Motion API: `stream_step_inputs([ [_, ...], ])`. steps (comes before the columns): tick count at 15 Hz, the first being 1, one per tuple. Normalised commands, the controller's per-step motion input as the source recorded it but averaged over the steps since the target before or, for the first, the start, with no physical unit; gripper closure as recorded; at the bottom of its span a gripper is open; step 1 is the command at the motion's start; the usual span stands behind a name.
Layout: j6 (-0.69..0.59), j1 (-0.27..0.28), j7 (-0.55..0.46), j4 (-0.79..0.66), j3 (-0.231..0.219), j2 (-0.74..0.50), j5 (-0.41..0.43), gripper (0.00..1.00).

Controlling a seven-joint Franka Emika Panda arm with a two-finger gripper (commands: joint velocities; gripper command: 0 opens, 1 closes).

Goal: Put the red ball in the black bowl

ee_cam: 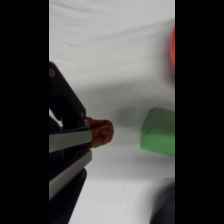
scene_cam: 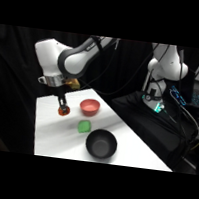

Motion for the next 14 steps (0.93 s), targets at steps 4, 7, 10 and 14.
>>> stream_step_inputs([
  [4,0.03,0.029,-0.14,-0.52,0.090,-0.52,-0.003,0.97],
  [7,0.11,0.094,-0.11,-0.62,0.076,-0.56,-0.025,0.97],
  [10,0.14,0.113,-0.08,-0.57,0.066,-0.48,-0.026,0.97],
  [14,0.19,0.102,-0.07,-0.48,0.060,-0.39,-0.009,0.97],
])
